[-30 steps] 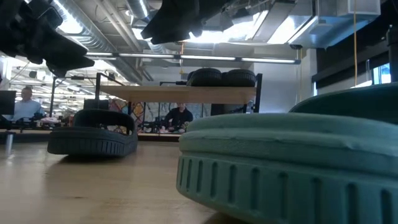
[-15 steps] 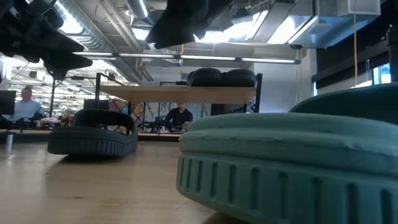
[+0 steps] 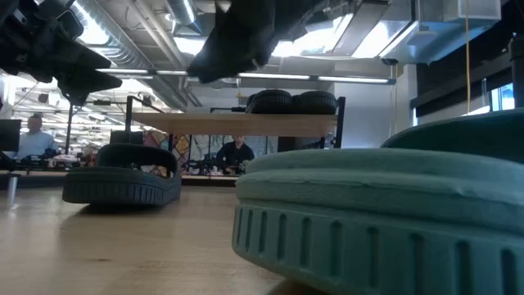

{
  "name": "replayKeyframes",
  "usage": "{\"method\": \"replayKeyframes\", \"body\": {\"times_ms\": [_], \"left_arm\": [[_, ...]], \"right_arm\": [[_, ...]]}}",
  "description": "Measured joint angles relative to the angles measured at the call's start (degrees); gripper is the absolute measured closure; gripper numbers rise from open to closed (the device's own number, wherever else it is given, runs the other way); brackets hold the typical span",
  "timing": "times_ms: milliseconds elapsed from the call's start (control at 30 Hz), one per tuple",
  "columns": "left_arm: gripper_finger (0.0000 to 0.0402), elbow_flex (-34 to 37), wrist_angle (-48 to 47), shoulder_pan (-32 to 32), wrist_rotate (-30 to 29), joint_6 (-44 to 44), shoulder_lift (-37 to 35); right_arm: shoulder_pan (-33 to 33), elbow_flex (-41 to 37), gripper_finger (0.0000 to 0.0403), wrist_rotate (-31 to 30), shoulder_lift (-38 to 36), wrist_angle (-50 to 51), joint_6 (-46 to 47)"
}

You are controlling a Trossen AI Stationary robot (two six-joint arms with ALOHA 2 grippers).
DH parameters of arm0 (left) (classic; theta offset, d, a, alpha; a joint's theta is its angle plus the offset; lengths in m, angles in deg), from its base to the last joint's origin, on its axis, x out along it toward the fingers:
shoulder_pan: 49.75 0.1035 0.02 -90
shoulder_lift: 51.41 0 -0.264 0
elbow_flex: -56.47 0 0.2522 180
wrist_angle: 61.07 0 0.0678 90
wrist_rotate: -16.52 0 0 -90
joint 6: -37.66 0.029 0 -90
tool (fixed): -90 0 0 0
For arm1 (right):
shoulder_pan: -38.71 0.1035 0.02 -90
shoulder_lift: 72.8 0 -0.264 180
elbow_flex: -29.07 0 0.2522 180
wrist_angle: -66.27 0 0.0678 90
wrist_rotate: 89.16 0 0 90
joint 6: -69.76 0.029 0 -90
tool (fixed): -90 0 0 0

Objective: Pick and place slides into the shelf
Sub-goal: Put the black slide on the shelf

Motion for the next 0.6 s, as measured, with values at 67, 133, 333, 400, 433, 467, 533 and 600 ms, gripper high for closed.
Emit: {"method": "replayKeyframes", "body": {"times_ms": [67,133,333,400,433,467,533,600], "left_arm": [[0.0198,0.00,0.01,0.00,-0.02,0.00,0.00],[0.0198,0.01,-0.01,0.00,-0.02,0.00,0.00],[0.0198,0.00,0.00,0.00,-0.02,0.00,0.02],[0.0198,0.00,-0.01,0.00,-0.02,0.00,0.00],[0.0198,0.00,-0.01,0.00,-0.02,0.00,0.00],[0.0198,0.00,-0.02,0.00,-0.02,0.00,0.01],[0.0198,0.02,-0.02,0.00,-0.02,0.00,0.00],[0.0198,0.00,-0.02,0.02,-0.02,0.00,0.02]], "right_arm": [[0.29,0.00,0.0159,-0.09,2.22,-3.39,-1.02],[0.42,-0.02,0.0159,-0.15,4.46,-6.50,-2.98],[0.69,-0.01,0.0159,-3.45,10.04,-13.88,-4.45],[0.68,-0.07,0.0159,-5.14,11.55,-14.04,-5.99],[0.68,-0.07,0.0159,-5.24,12.15,-14.43,-6.21],[0.66,-0.09,0.0159,-5.26,12.62,-14.45,-6.24],[0.63,-0.04,0.0159,-5.36,13.51,-15.22,-6.01],[0.63,-0.04,0.0159,-5.99,14.43,-15.50,-6.04]]}}
